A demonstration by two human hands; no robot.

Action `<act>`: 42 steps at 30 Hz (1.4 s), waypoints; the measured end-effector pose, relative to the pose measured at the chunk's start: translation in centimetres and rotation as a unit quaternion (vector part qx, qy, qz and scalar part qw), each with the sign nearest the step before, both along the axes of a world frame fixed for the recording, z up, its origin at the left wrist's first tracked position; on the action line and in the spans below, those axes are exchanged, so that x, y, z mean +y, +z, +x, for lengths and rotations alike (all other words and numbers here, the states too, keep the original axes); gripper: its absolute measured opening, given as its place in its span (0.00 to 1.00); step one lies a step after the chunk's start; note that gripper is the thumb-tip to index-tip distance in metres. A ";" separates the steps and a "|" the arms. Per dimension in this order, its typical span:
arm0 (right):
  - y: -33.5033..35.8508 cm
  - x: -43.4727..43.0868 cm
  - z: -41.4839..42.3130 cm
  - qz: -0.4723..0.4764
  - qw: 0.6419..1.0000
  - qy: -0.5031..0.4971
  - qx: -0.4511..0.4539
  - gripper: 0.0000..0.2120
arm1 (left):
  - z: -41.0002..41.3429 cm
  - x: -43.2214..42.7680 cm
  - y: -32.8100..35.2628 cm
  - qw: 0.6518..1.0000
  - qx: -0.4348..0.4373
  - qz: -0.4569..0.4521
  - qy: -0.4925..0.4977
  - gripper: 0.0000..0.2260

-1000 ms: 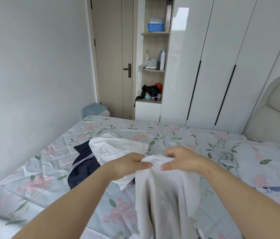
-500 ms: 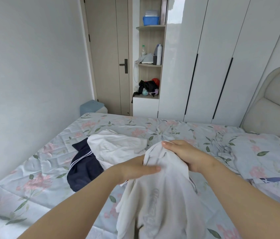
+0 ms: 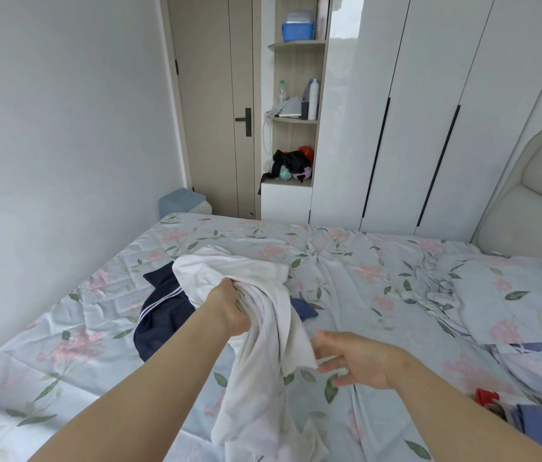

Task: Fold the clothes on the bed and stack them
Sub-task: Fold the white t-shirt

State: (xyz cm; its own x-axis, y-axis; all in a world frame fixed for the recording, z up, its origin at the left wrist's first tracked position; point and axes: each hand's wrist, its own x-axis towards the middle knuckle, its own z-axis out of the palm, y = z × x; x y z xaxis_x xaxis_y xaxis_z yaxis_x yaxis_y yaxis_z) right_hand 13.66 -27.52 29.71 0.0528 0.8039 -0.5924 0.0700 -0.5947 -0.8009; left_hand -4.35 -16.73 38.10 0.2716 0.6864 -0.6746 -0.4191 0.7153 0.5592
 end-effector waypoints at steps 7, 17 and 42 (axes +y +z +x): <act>-3.2 0.1 -3.6 -0.037 0.998 0.010 0.040 0.45 | 0.1 -0.2 1.2 0.989 -0.105 -0.058 0.088 0.16; -2.1 1.7 -1.5 0.106 0.975 -0.192 -0.015 0.08 | -1.3 1.8 0.7 0.991 -0.027 0.029 0.131 0.17; 4.5 1.9 1.1 0.172 0.953 -0.069 -0.241 0.13 | 0.2 3.0 -0.9 0.743 0.265 0.554 -0.265 0.14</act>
State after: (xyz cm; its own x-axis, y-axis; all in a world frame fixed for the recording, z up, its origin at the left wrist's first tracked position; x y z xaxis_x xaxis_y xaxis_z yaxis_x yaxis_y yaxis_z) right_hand 14.80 -25.61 34.22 0.3711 0.9118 -0.1761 0.4196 -0.3338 -0.8441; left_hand -4.16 -13.72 37.19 0.6001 0.7914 0.1165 0.2463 -0.3214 0.9144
